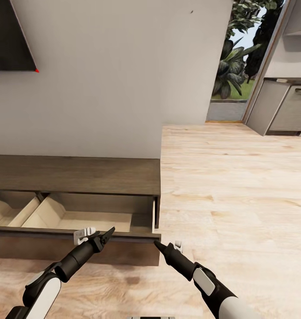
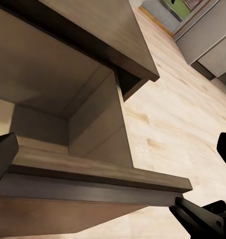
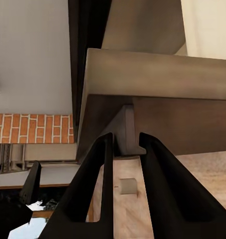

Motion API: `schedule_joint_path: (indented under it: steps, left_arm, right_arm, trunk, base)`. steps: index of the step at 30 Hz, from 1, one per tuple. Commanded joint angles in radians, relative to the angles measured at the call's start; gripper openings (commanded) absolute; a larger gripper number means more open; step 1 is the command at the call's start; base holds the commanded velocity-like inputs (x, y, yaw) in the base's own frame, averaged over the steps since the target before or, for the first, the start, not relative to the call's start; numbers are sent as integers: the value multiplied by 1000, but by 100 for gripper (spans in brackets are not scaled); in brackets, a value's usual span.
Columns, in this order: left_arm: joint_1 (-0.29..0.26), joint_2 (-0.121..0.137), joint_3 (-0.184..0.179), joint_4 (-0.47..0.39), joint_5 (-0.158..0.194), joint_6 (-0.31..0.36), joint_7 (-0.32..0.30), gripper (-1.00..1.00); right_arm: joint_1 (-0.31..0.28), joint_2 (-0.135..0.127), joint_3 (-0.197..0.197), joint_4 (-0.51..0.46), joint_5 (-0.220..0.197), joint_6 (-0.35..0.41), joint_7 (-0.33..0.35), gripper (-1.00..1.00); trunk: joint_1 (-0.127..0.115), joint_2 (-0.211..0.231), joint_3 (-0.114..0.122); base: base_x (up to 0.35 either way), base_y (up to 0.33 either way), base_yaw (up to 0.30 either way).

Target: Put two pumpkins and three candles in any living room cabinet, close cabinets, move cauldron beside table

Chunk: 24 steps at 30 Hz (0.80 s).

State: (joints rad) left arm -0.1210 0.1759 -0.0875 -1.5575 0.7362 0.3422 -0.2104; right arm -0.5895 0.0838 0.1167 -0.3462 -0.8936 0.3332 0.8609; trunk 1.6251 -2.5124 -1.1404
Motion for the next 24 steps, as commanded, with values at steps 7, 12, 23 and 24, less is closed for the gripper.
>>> schedule_joint_path:
  steps: [7, 12, 23, 24]
  left_arm:
    - [0, 1, 0, 0, 9, 6, 0, 100]
    - [0, 1, 0, 0, 8, 5, 0, 100]
    - [0, 1, 0, 0, 8, 5, 0, 100]
    - [0, 1, 0, 0, 8, 5, 0, 100]
  right_arm:
    - [-1, -1, -8, -23, -33, 18, 6, -100]
    - [-1, -1, -8, -23, -33, 19, 6, -100]
    - [-1, -1, -8, -23, -33, 20, 6, 100]
    - [-1, -1, -8, -23, -33, 20, 6, 100]
  trunk:
    - [0, 0, -1]
    - [0, 0, -1]
    - [0, 0, -1]
    - [0, 0, -1]
  base:
    - [0, 0, 0]
    - [-26, 0, 0]
    - [-31, 0, 0]
    - [-2, 0, 0]
